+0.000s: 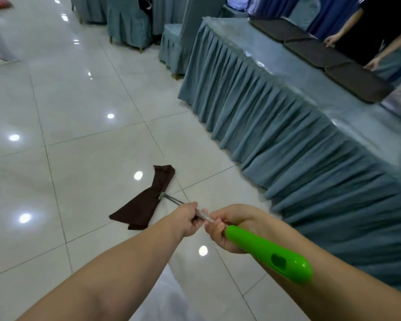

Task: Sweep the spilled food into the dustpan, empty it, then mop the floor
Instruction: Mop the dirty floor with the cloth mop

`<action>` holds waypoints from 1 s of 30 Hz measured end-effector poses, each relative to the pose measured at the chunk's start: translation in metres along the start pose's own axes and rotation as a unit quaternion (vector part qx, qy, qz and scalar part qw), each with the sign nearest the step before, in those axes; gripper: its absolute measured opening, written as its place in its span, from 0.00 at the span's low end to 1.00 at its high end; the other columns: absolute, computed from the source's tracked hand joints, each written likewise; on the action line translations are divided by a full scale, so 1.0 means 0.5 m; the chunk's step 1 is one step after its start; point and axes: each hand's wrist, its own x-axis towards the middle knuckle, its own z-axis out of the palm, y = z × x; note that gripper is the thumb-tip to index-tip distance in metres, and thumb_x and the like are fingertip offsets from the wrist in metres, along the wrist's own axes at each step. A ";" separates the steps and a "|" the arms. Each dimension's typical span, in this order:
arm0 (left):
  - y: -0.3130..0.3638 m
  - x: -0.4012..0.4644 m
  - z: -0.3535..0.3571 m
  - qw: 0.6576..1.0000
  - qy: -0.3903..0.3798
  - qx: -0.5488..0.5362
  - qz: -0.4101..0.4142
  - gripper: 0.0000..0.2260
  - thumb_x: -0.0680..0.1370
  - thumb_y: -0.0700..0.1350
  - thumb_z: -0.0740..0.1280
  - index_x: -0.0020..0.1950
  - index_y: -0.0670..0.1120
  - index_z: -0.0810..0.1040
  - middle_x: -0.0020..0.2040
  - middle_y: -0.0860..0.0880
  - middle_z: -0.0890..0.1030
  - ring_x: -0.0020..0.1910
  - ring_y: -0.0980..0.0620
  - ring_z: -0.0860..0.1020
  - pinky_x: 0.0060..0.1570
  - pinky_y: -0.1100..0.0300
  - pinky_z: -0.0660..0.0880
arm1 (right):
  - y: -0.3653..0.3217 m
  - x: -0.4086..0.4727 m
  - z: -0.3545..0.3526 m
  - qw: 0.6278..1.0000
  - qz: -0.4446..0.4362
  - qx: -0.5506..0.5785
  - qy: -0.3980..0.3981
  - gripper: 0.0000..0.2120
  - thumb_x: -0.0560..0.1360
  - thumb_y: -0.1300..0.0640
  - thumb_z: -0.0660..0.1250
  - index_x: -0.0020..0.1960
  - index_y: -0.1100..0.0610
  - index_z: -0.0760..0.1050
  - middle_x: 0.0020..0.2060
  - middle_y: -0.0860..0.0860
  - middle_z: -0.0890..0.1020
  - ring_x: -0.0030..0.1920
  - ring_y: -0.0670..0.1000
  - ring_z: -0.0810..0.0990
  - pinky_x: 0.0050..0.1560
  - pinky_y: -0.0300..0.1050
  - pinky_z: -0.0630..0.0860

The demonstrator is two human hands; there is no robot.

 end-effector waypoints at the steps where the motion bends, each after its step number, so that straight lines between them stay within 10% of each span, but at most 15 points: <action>1: -0.004 -0.005 0.009 1.000 -0.002 0.000 -0.001 0.15 0.83 0.44 0.54 0.68 0.39 0.67 0.35 0.43 0.70 0.27 0.51 0.72 0.12 0.70 0.64 | 0.004 -0.007 -0.002 1.000 -0.003 0.001 0.000 0.10 0.79 0.62 0.62 0.39 0.59 0.72 0.23 0.54 0.72 0.15 0.45 0.67 0.15 0.31 0.67; 5: -0.016 -0.031 0.031 1.000 -0.009 0.017 -0.009 0.14 0.84 0.43 0.53 0.41 0.39 0.68 0.31 0.45 0.67 0.11 0.54 0.69 0.12 0.70 0.64 | 0.016 -0.034 -0.009 1.000 -0.004 0.000 0.001 0.11 0.80 0.61 0.62 0.39 0.62 0.71 0.21 0.54 0.71 0.14 0.45 0.66 0.14 0.31 0.66; 11: -0.028 -0.058 0.073 0.999 -0.023 0.034 0.006 0.18 0.84 0.42 0.53 0.35 0.39 0.65 0.13 0.48 0.68 0.10 0.56 0.67 0.12 0.70 0.65 | 0.014 -0.074 -0.043 0.996 0.000 0.088 -0.008 0.08 0.76 0.68 0.61 0.38 0.64 0.71 0.22 0.55 0.70 0.15 0.46 0.65 0.14 0.31 0.65; 24: -0.100 -0.017 0.156 1.000 -0.008 -0.016 0.016 0.06 0.82 0.44 0.58 0.52 0.40 0.68 0.29 0.44 0.75 0.21 0.53 0.76 0.19 0.65 0.73 | 0.017 -0.099 -0.164 0.989 0.017 0.138 -0.054 0.04 0.61 0.72 0.63 0.32 0.66 0.74 0.20 0.53 0.66 0.14 0.46 0.63 0.13 0.30 0.63; 30: -0.089 0.039 0.110 0.999 0.015 -0.012 -0.036 0.05 0.82 0.42 0.60 0.53 0.40 0.69 0.38 0.43 0.73 0.32 0.51 0.75 0.27 0.59 0.77 | 0.007 -0.023 -0.160 0.988 0.049 0.132 -0.062 0.12 0.78 0.65 0.55 0.36 0.60 0.68 0.17 0.53 0.67 0.12 0.46 0.64 0.13 0.29 0.61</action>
